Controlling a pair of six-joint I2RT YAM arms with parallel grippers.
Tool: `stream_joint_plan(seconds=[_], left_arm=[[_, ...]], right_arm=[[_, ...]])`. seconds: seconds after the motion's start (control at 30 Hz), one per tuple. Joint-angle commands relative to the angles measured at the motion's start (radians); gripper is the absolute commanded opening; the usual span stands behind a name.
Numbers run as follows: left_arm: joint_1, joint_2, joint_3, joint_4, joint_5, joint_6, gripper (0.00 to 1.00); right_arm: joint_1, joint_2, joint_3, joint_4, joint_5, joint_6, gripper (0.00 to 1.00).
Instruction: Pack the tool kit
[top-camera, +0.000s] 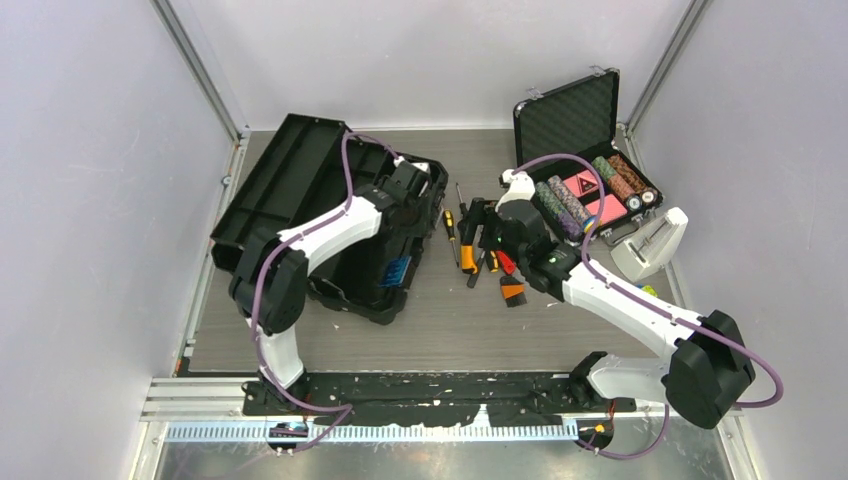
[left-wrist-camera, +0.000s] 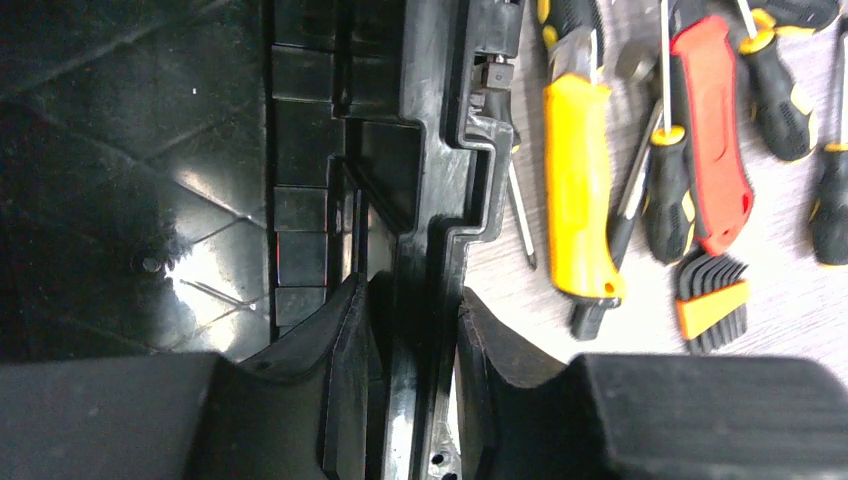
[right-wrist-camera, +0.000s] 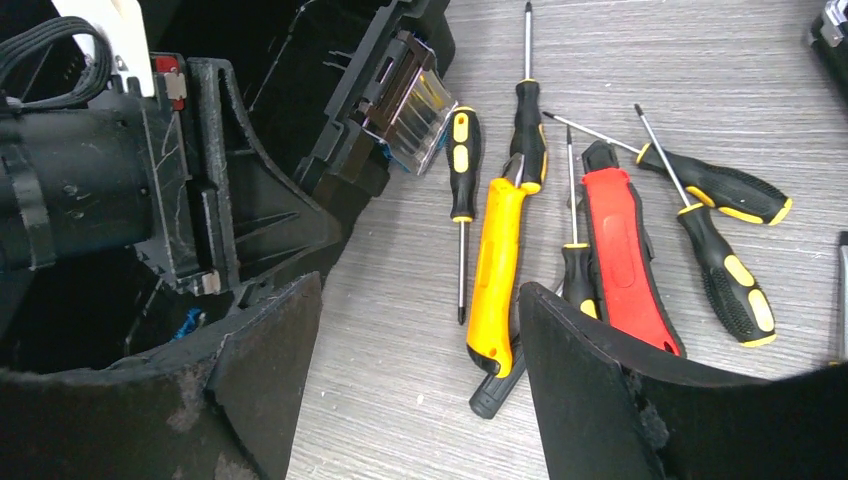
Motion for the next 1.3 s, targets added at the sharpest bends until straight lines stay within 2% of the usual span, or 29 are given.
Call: stream_joint_plan(seconds=[0.0,0.17,0.23,0.33,0.5,0.6,0.67,0.8,0.97,1.1,1.27], left_arm=[[-0.005,0.129,0.066,0.054,-0.004,-0.111,0.09],[0.024,0.221,0.219,0.0,-0.058,-0.164,0.09],[0.034,0.255,0.284,-0.013,-0.053,-0.182,0.12],[0.038,0.265,0.353,-0.026,-0.039,-0.172,0.32],[0.039,0.143,0.379,-0.001,-0.016,-0.12,0.74],[0.048,0.052,0.421,-0.023,-0.02,-0.068,0.9],[0.06,-0.002,0.459,-0.06,-0.027,-0.025,0.96],[0.109,-0.127,0.488,-0.119,-0.041,0.05,0.99],[0.219,-0.298,0.447,-0.236,-0.067,0.145,1.0],[0.294,-0.479,0.32,-0.27,-0.149,0.219,1.0],[0.344,-0.709,0.075,-0.22,-0.293,0.277,1.0]], right_arm=[[-0.02,-0.051,-0.002,0.05,0.037,0.016,0.77],[-0.039,-0.069,-0.018,0.049,0.024,0.009,0.78],[-0.05,-0.075,-0.023,0.049,0.011,0.001,0.78],[-0.057,-0.086,-0.025,0.045,-0.002,-0.016,0.79],[-0.065,-0.11,-0.019,0.029,-0.008,-0.055,0.83],[-0.065,-0.109,-0.001,0.022,-0.017,-0.058,0.83],[-0.065,-0.091,0.016,0.02,-0.033,-0.058,0.84],[-0.066,0.015,0.099,0.001,-0.109,-0.055,0.88],[-0.064,0.233,0.254,-0.047,-0.158,-0.009,0.89],[-0.059,0.411,0.393,-0.079,-0.149,0.031,0.89],[-0.053,0.64,0.583,-0.165,-0.116,0.045,0.89]])
